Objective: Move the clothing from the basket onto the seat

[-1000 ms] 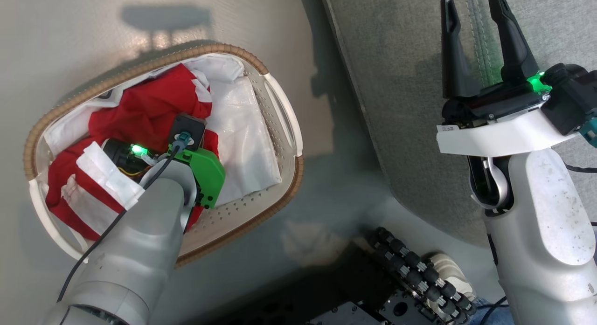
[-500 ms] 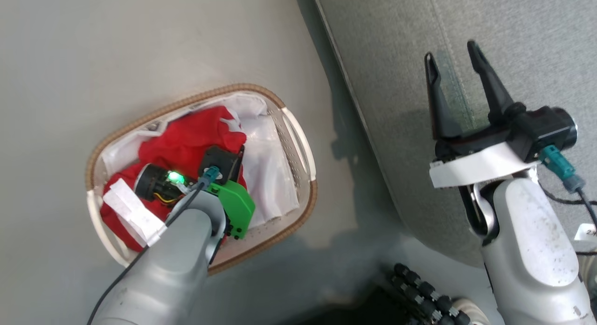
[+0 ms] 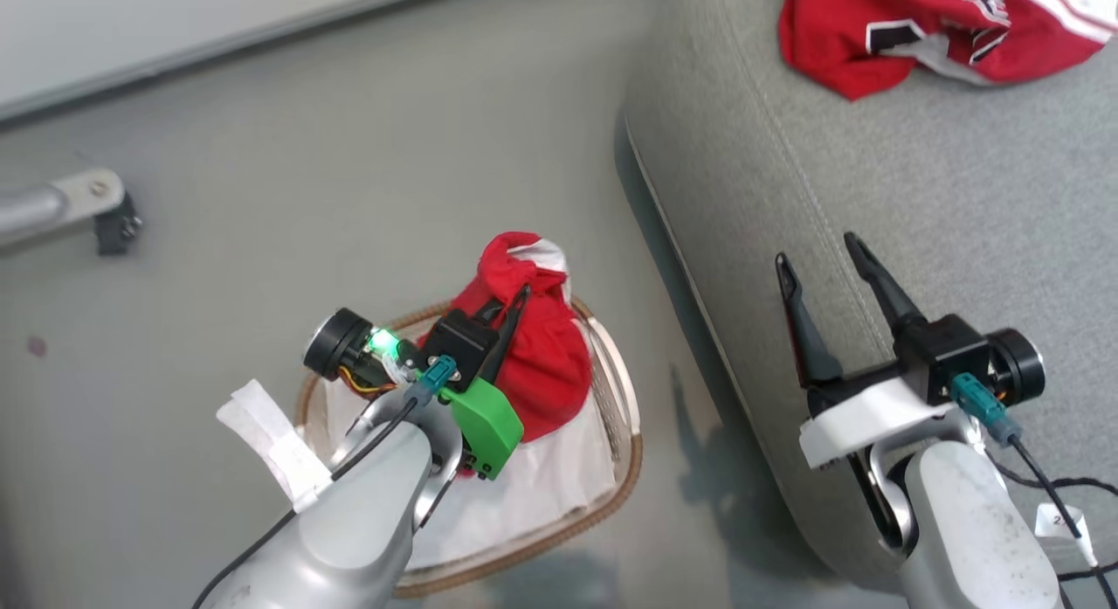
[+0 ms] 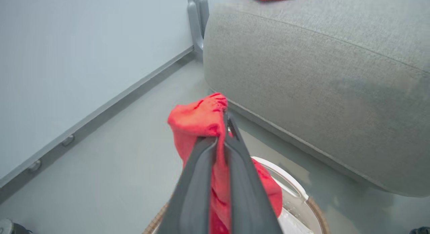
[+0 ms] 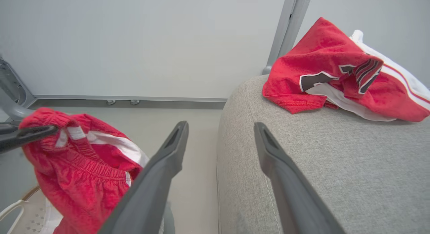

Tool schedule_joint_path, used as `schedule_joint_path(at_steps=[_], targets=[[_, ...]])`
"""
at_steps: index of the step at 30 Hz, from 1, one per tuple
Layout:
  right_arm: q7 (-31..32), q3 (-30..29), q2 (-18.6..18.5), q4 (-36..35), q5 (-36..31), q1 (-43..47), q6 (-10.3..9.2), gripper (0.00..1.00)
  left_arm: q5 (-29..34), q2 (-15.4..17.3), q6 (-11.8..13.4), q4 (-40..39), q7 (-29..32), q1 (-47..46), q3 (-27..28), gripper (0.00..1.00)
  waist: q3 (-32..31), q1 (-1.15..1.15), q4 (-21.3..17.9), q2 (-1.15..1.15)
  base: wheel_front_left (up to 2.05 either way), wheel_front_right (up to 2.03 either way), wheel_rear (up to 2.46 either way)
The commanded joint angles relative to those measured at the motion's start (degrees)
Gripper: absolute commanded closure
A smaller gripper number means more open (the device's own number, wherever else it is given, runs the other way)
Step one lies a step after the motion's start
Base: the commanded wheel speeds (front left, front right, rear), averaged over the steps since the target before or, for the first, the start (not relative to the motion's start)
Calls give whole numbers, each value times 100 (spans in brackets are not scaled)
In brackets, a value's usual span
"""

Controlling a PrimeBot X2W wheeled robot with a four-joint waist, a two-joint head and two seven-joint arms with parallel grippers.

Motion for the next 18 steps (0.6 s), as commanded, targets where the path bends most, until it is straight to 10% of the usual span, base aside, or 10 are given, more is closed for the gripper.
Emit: schedule_joint_path(at_steps=[1,18], targets=[[-3,10,-27,54,-43,181,-7,0,67,55,-38,-157,-21,77,-14,100,-1148,0,509,0,0,0,0],[-2,821,-25,329,112,279,-8,0,198,669,-188,-909,67,-1251,-433,100,-2341,0,468,0,0,0,0]])
